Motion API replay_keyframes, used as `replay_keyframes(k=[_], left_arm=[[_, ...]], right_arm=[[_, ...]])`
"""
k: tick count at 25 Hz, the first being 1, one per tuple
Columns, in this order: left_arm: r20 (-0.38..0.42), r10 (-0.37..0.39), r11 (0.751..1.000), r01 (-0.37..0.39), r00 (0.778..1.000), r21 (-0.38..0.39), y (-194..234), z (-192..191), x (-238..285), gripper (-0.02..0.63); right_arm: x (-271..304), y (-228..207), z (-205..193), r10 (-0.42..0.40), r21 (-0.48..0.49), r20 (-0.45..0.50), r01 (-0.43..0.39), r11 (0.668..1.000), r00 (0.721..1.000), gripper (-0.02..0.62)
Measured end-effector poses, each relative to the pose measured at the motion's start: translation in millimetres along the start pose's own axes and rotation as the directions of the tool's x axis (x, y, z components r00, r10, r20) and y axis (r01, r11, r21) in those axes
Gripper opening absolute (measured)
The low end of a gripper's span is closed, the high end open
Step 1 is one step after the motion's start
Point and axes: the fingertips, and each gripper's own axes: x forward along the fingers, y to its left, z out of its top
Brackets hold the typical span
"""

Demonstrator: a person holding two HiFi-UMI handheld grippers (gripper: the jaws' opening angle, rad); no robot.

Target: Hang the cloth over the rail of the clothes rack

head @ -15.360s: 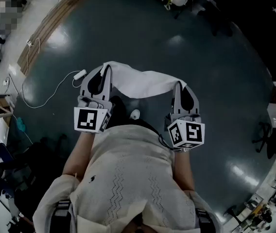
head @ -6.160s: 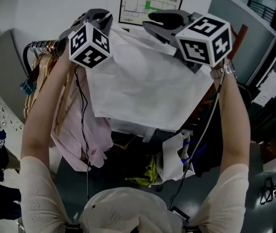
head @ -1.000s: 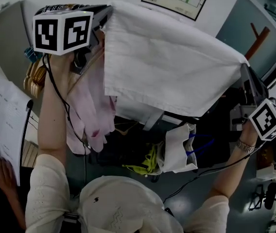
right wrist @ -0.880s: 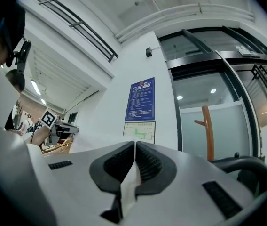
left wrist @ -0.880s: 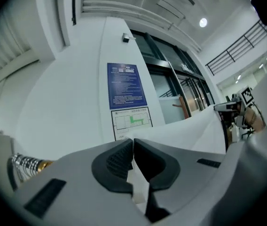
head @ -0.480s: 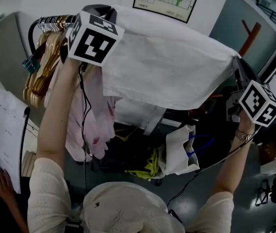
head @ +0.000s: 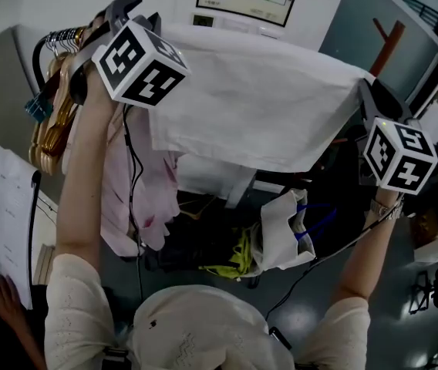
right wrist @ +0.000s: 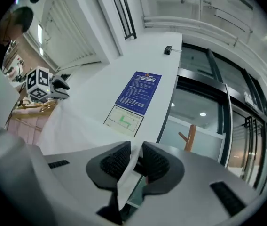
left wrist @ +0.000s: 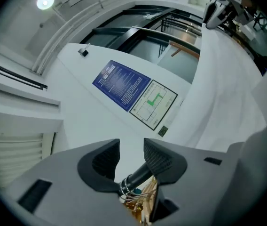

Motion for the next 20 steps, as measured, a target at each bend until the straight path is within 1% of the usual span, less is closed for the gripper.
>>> replay_keyframes(k=[2, 3, 6, 7, 8, 11, 12, 14, 16, 17, 18, 20], left_arm=[[0.007, 0.009, 1.000, -0.009, 1.000, 0.010, 1.3, -2.0, 0.3, 0.144], [0.014, 0.012, 1.000, -0.012, 1.000, 0.008, 1.2, -2.4, 0.6, 0.144], [0.027, 0.027, 1.000, -0.027, 0.999, -0.003, 1.9, -4.1, 0.8, 0.144], [0.026, 0.036, 0.999, -0.036, 0.999, -0.001, 2.4, -4.3, 0.6, 0.144], [0.023, 0.047, 0.999, -0.047, 0.999, 0.004, 2.7, -4.3, 0.4, 0.143], [0.004, 0.063, 0.998, -0.063, 0.998, 0.029, 2.4, -3.5, 1.2, 0.143], [-0.004, 0.061, 0.998, -0.061, 0.998, 0.030, 2.3, -3.3, 1.7, 0.143], [-0.011, 0.055, 0.998, -0.055, 0.998, 0.010, 3.4, -2.7, 2.5, 0.143], [-0.001, 0.062, 0.998, -0.062, 0.998, -0.034, 6.3, -1.7, 2.4, 0.143], [0.014, 0.075, 0.995, -0.074, 0.997, -0.068, 9.1, -0.6, 1.3, 0.143], [0.036, 0.099, 0.989, -0.094, 0.994, -0.114, 13.3, 0.6, -1.1, 0.143], [0.084, 0.159, 0.966, -0.138, 0.984, -0.217, 24.4, 2.1, -9.8, 0.143]], right_arm=[[-2.5, 1.1, -2.5, 0.056, 0.086, 0.007, -0.056, 0.995, 0.998, 0.072], [-3.9, 1.6, -3.3, 0.092, 0.144, 0.020, -0.094, 0.985, 0.996, 0.072], [-9.7, 0.5, -1.7, 0.190, 0.301, 0.090, -0.208, 0.931, 0.978, 0.072], [-11.9, -1.9, -1.6, 0.204, 0.329, 0.104, -0.227, 0.917, 0.973, 0.072], [-14.1, -7.1, -2.4, 0.197, 0.338, 0.109, -0.223, 0.914, 0.974, 0.072], [-19.2, -35.9, -8.4, 0.098, 0.294, 0.075, -0.116, 0.949, 0.992, 0.072], [-21.1, -44.4, -8.9, 0.074, 0.292, 0.071, -0.092, 0.952, 0.995, 0.072], [-27.7, -52.0, -5.5, 0.055, 0.319, 0.104, -0.086, 0.944, 0.993, 0.072], [-39.2, -45.9, 0.2, 0.043, 0.326, 0.175, -0.099, 0.940, 0.984, 0.072], [-46.4, -37.9, 3.9, 0.038, 0.310, 0.222, -0.107, 0.945, 0.974, 0.072], [-53.6, -26.3, 8.1, 0.040, 0.277, 0.273, -0.118, 0.954, 0.961, 0.071], [-64.7, 2.1, 16.1, 0.061, 0.182, 0.365, -0.135, 0.974, 0.929, 0.071]])
